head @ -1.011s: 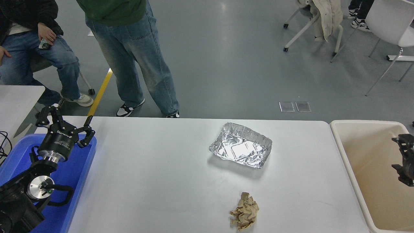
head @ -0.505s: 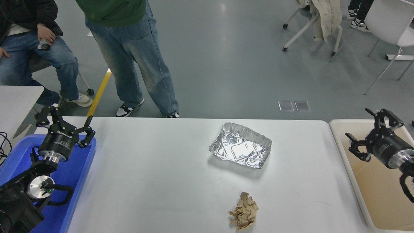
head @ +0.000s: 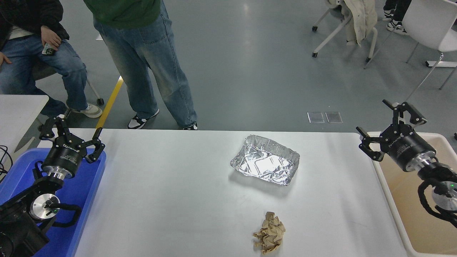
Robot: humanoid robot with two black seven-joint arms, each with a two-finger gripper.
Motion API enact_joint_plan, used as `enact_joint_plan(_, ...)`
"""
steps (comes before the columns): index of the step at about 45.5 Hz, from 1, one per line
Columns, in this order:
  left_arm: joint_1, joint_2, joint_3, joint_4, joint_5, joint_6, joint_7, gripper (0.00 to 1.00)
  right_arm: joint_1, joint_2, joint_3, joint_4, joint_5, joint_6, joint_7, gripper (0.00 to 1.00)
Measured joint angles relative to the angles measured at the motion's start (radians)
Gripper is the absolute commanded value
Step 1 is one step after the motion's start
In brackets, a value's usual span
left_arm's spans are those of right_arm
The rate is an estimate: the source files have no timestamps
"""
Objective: Clean the table surface
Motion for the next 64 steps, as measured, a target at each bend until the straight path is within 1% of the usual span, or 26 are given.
enact_joint_plan(12, 0.000, 0.000, 0.000, 0.000, 0.000, 0.000, 0.000, 1.00, -0.016, 0.046, 0.009, -0.052, -0.003, -0.019, 0.027, 1.00)
enact_joint_plan(21, 0.000, 0.000, 0.000, 0.000, 0.000, 0.000, 0.000, 1.00, -0.030, 0.048, 0.004, -0.053, -0.015, -0.021, 0.031, 1.00)
enact_joint_plan(25, 0.000, 0.000, 0.000, 0.000, 0.000, 0.000, 0.000, 1.00, -0.028, 0.029, -0.017, -0.023, -0.059, -0.028, 0.022, 1.00)
enact_joint_plan(29, 0.000, 0.000, 0.000, 0.000, 0.000, 0.000, 0.000, 1.00, 0.003, 0.004, -0.059, 0.022, -0.145, -0.040, -0.011, 0.99)
enact_joint_plan(35, 0.000, 0.000, 0.000, 0.000, 0.000, 0.000, 0.000, 1.00, 0.108, -0.046, -0.181, 0.085, -0.340, -0.049, -0.103, 1.00)
enact_joint_plan(39, 0.000, 0.000, 0.000, 0.000, 0.000, 0.000, 0.000, 1.00, 0.216, -0.085, -0.297, 0.137, -0.452, -0.047, -0.189, 1.00)
enact_joint_plan(47, 0.000, 0.000, 0.000, 0.000, 0.000, 0.000, 0.000, 1.00, 0.455, -0.120, -0.535, 0.221, -0.564, -0.045, -0.344, 1.00)
enact_joint_plan(49, 0.000, 0.000, 0.000, 0.000, 0.000, 0.000, 0.000, 1.00, 0.532, -0.111, -0.615, 0.237, -0.591, -0.045, -0.391, 1.00)
enact_joint_plan(56, 0.000, 0.000, 0.000, 0.000, 0.000, 0.000, 0.000, 1.00, 0.712, -0.043, -0.821, 0.254, -0.658, -0.048, -0.483, 1.00)
enact_joint_plan(64, 0.000, 0.000, 0.000, 0.000, 0.000, 0.000, 0.000, 1.00, 0.806, 0.064, -0.954, 0.196, -0.732, -0.048, -0.528, 1.00)
